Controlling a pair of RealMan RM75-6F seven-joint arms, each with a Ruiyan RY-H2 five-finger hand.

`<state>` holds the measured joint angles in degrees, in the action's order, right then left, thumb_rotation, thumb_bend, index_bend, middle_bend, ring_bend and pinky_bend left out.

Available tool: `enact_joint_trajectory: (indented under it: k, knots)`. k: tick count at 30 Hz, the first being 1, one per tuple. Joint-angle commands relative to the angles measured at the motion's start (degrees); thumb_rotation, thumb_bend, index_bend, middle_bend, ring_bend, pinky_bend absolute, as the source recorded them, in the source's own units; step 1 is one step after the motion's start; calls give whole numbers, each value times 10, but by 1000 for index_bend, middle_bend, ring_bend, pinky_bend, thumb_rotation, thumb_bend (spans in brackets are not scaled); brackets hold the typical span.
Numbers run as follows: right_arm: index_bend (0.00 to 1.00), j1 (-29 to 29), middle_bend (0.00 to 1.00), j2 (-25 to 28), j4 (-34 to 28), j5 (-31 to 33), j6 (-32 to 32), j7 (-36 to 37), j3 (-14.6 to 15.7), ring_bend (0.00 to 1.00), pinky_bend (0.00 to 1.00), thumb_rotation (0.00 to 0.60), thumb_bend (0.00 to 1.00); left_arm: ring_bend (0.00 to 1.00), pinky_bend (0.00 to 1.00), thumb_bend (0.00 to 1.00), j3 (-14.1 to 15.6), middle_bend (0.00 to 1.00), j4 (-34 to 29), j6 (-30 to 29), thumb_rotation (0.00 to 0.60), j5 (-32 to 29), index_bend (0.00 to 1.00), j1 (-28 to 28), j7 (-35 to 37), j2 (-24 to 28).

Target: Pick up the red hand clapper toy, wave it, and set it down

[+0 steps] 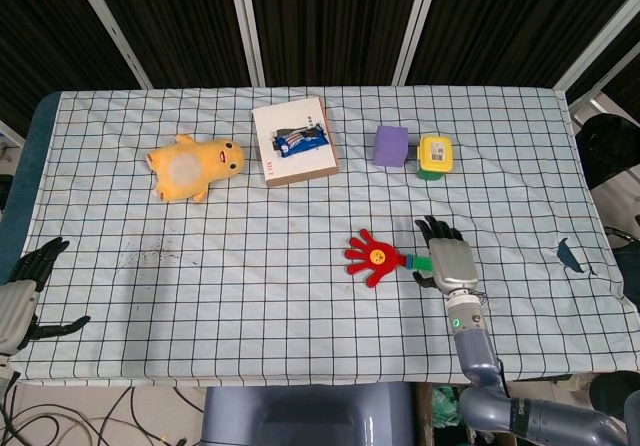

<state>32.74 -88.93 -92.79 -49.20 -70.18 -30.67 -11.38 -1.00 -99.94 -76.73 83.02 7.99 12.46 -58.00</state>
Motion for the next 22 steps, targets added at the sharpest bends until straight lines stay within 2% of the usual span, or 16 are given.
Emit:
enact_joint_trajectory:
  k: [1, 3, 6, 11, 16, 22]
  knots:
    - [103, -17, 48, 26, -28, -26, -25, -5, 16, 68, 151, 600, 134, 0, 0, 0, 0, 0, 1, -1, 600, 1, 0, -1, 0, 0]
    - [103, -34, 48, 45, -45, -54, -53, 2, 25, 68, 151, 600, 122, 0, 0, 0, -1, 0, 2, -4, 600, 1, 0, -1, -2, -1]
    - [96, -75, 45, 81, -62, -126, -119, 50, 40, 62, 151, 600, 105, 0, 0, 0, -3, 0, 8, -11, 600, -1, 0, -3, -15, -4]
    - [13, -146, 0, 151, -66, -225, -210, 113, 82, 2, 133, 600, 83, 0, 0, 0, -3, 0, 10, -11, 600, -10, 0, -4, -55, -8]
    - [0, -219, 0, 194, -48, -276, -287, 148, 122, 0, 128, 600, 78, 0, 0, 0, -5, 0, 18, -25, 600, -5, 0, -6, -87, -19]
    - [0, -266, 0, 215, -25, -300, -312, 193, 143, 0, 128, 600, 77, 0, 0, 0, -4, 0, 29, -40, 600, 3, 0, -10, -112, -33]
